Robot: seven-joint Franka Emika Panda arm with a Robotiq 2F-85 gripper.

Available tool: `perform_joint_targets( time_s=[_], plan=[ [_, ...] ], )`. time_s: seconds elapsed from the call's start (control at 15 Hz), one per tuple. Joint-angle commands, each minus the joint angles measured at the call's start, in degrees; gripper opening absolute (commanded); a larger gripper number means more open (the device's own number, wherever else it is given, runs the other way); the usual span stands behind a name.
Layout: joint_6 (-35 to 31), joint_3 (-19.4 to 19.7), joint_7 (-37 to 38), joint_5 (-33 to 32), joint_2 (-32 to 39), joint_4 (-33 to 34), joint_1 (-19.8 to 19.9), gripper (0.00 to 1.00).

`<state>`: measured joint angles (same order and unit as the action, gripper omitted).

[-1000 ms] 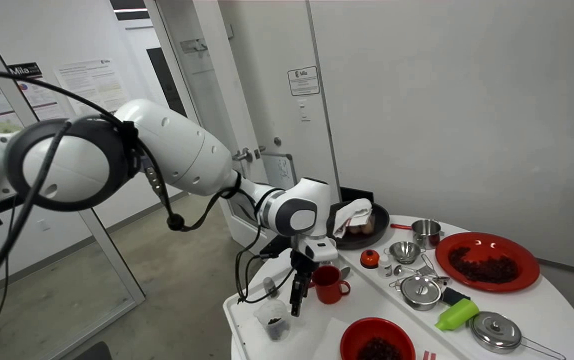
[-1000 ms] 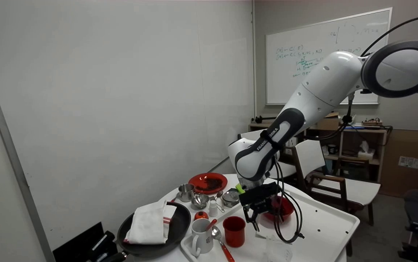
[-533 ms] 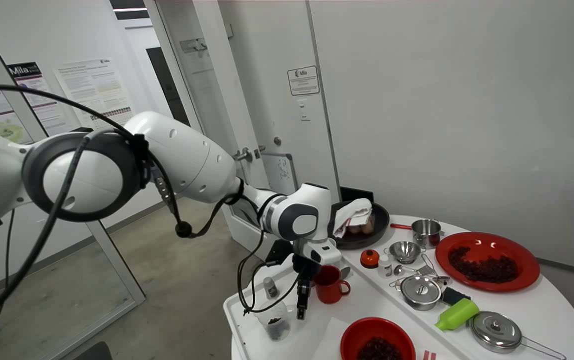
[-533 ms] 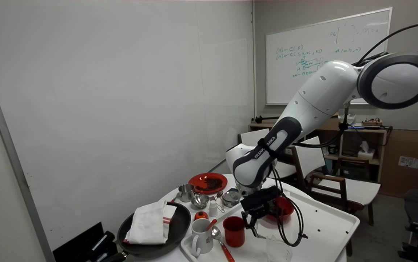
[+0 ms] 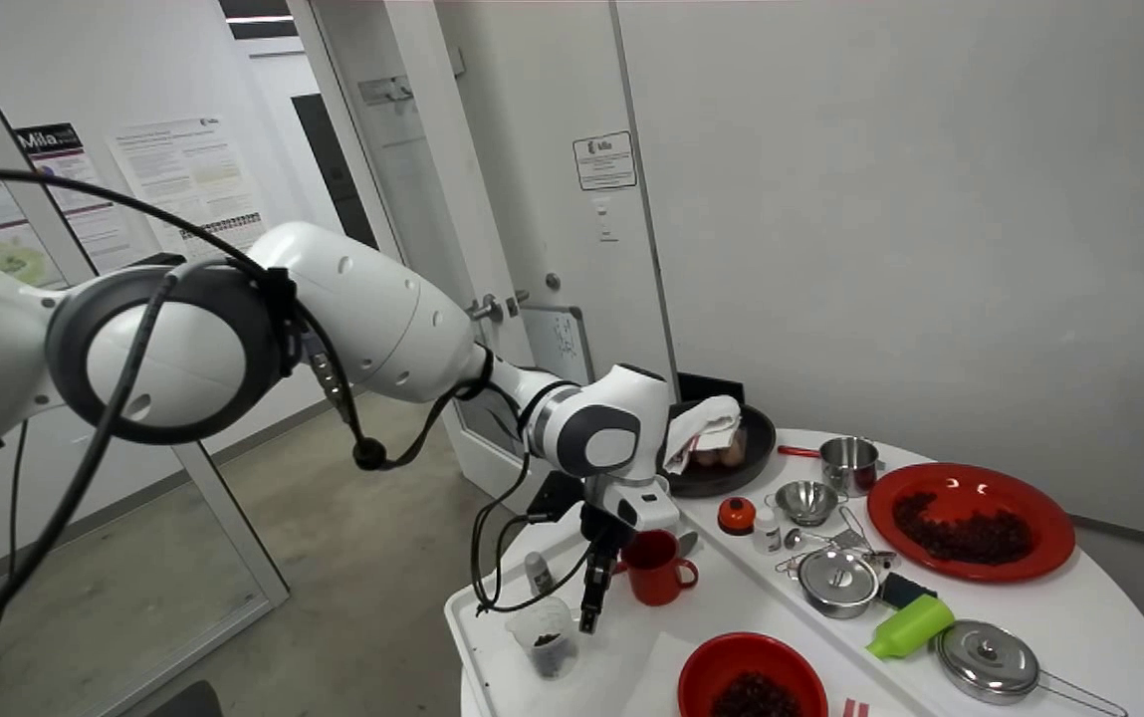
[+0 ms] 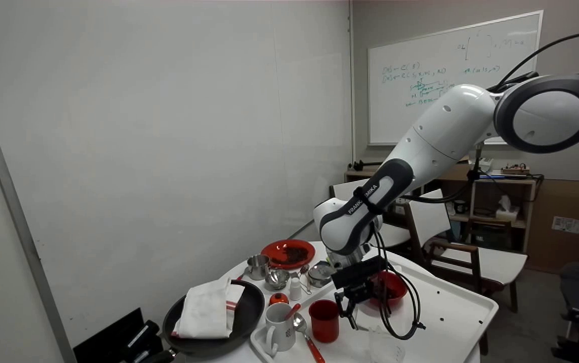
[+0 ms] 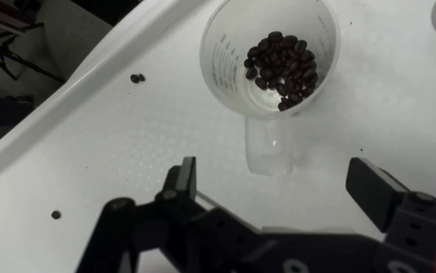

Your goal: Pour some of the contents from the jug into the red bowl, pour the contents in the red cup into the red bowl then pour some of the contents from the jug into the red bowl

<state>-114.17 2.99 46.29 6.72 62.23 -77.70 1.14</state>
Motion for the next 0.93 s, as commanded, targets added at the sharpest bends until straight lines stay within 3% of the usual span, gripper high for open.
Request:
perform_joint_targets(
  time_s=[0.0, 0.4, 0.47, 0.53, 0.87],
  plan=[
    [1.6, 0.3, 0.3, 3.0, 0.3, 1.0, -0.3, 1.00],
    [2.2, 0.4, 0.1, 3.7, 0.6, 0.7, -0.7, 1.00],
    [2.3, 0.4, 0.1, 3.8, 0.8, 0.9, -0.7, 0.75],
    [2.4, 0.4, 0.1, 3.8, 1.0, 1.0, -0.7, 0.74],
    [2.2, 0.5, 0.1, 3.7, 1.7, 1.0, -0.8, 0.37]
  ],
)
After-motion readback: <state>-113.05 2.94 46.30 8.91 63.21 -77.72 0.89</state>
